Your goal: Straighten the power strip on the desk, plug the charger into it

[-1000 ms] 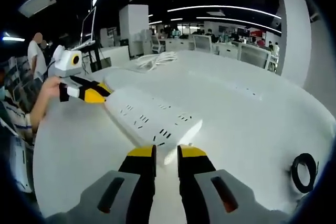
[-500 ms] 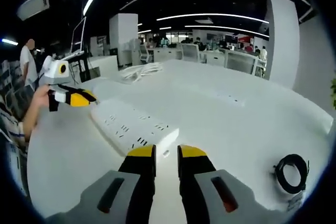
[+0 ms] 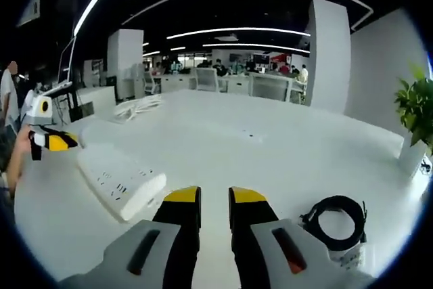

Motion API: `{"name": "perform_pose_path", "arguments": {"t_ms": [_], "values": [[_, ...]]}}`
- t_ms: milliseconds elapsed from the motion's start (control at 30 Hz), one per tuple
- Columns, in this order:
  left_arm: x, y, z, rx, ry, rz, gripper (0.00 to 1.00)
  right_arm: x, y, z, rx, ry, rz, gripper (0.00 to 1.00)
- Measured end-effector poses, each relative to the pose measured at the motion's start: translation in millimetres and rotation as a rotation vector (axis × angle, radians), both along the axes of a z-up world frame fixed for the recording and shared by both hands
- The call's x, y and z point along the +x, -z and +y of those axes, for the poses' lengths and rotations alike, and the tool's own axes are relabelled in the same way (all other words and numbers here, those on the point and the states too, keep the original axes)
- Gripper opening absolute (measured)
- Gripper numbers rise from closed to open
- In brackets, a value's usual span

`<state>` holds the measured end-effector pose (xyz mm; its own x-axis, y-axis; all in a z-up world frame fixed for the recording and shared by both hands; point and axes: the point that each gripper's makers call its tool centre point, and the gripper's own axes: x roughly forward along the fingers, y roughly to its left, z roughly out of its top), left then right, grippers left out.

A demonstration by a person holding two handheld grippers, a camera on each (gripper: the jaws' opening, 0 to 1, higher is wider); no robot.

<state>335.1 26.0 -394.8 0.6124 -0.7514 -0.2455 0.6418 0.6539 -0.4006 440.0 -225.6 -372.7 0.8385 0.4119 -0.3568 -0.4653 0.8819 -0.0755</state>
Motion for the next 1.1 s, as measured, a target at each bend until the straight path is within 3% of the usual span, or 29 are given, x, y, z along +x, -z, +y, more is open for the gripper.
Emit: {"name": "perform_pose_path", "arguments": {"t_ms": [233,533,700,1100], "values": [[-3.7,-0.5,-2,-0.004,0.015,-0.005,0.2,9,0.6,-24,0.073,0.074,0.002,0.15],[-7.2,-1.0,-6,-0.004,0.038,-0.009,0.2,17,-6.0,-55,0.048,0.149,-0.041,0.16],[-8.2,-0.4,-5,-0.001,0.04,-0.009,0.2,21,-8.9,-73,0.088,0.187,-0.043,0.16],[-12.9,0.3,-9,-0.005,0.055,-0.007,0.2,23,-5.0,-109,-0.001,0.291,-0.063,0.17]]}}
